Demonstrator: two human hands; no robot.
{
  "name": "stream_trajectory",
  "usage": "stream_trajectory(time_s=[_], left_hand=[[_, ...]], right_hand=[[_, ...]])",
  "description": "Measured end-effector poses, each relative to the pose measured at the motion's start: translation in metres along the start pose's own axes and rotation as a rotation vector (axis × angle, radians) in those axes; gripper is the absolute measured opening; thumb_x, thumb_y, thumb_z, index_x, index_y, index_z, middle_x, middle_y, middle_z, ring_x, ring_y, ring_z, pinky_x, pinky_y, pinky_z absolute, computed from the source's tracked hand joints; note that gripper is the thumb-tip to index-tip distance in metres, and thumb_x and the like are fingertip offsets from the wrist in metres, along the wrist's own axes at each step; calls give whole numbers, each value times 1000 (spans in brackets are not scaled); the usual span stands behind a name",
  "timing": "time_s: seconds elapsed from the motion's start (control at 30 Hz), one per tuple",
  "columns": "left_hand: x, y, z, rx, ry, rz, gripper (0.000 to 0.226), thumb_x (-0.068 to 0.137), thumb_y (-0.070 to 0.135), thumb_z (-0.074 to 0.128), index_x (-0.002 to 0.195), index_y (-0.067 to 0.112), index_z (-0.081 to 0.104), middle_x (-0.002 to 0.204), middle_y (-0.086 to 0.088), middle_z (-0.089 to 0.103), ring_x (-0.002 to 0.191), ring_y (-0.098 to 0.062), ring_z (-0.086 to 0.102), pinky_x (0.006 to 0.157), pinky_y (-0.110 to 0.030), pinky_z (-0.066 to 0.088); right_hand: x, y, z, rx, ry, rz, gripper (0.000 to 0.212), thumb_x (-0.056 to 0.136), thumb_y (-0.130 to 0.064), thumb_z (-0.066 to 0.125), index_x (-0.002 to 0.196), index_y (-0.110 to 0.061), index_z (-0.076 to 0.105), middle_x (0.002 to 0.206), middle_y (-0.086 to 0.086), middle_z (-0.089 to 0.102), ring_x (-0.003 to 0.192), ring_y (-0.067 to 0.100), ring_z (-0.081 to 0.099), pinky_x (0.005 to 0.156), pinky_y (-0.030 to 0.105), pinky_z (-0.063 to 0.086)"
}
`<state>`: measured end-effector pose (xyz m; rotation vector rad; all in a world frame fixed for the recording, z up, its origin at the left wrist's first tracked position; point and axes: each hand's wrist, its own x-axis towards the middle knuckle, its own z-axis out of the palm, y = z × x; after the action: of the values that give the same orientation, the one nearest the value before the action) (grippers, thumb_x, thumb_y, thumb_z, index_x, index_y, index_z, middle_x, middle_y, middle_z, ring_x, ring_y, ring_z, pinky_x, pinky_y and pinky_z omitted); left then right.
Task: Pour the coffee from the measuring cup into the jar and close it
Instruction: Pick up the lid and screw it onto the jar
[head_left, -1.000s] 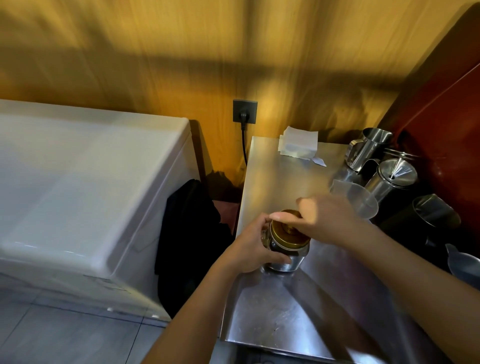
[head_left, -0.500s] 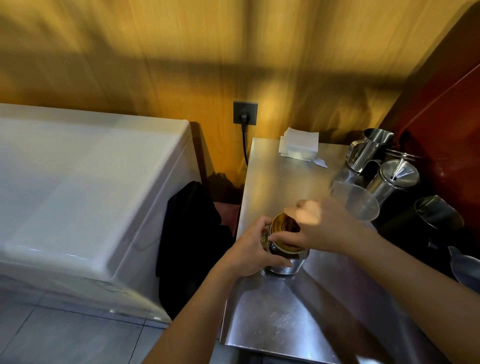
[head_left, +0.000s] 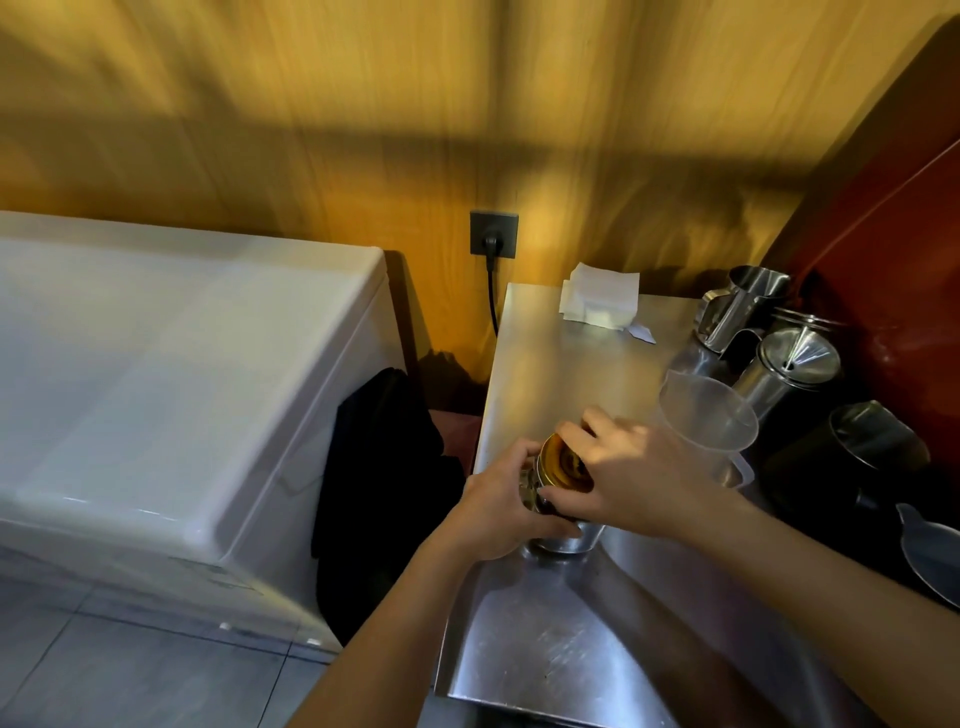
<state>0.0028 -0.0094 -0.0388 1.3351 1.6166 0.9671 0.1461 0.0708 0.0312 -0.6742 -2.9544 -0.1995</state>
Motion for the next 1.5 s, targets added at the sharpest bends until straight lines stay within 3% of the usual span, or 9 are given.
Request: stream_trajectory(time_s=[0.07,0.17,0.4,0.63,0.83,0.93,1.17,1.37,1.5], left_hand=[[-4,1,2,97,38,-17,64,61,41,86,110,39,44,111,9,65,111,-19,60,104,-50,44],[-2,3,-1,12,-49,-41,72,63,32,88,120,33,44,117,4,64,115,-20,59,104,-51,46],[16,21,-33,184,-288,-44,74,66,24,88,125,30,44,108,19,57,106,-6,56,93,-26,49],[6,11,-17,208,-99,-2,73,63,44,83,125,37,45,121,9,62,116,-18,57,106,-53,40],[-4,3,7,306,138,11,69,66,60,68,128,50,39,121,26,55,116,4,44,111,-42,18],[-6,0,13,309,208,24,70,66,63,68,129,49,40,128,24,56,122,6,40,108,-37,8],[-9,-7,23,378,308,47,73,64,74,51,131,51,37,112,24,52,115,9,38,102,-26,2],[-6,-12,29,323,286,41,74,66,70,54,134,49,34,126,16,54,107,16,29,97,-24,14],[-6,-13,23,232,187,16,84,63,62,67,138,46,33,123,8,39,117,-10,38,104,-31,39]], right_hand=[[0,-4,3,20,32,20,71,75,-69,35,113,-12,52,94,12,57,69,31,60,56,33,46],[-1,4,3,-16,87,-109,69,75,-69,46,116,-14,56,90,10,63,76,26,61,61,34,48],[1,17,4,29,97,-261,67,81,-67,41,120,-13,53,86,9,60,69,22,57,50,34,51],[4,10,15,86,158,-125,55,75,-59,50,102,-13,63,76,9,57,54,22,56,42,27,46],[3,9,16,128,133,-12,59,71,-63,47,94,-11,63,77,12,55,49,27,55,39,30,49],[3,6,13,139,124,14,62,70,-64,44,94,-10,62,77,12,54,49,27,56,39,31,49],[3,4,12,142,92,43,58,71,-61,52,96,-10,62,77,13,54,48,27,56,39,29,48],[1,5,16,102,117,36,55,73,-60,51,99,-12,61,77,12,54,50,26,53,47,29,47],[-3,5,15,91,134,57,58,76,-63,45,106,-15,60,80,9,57,57,24,54,55,31,42]])
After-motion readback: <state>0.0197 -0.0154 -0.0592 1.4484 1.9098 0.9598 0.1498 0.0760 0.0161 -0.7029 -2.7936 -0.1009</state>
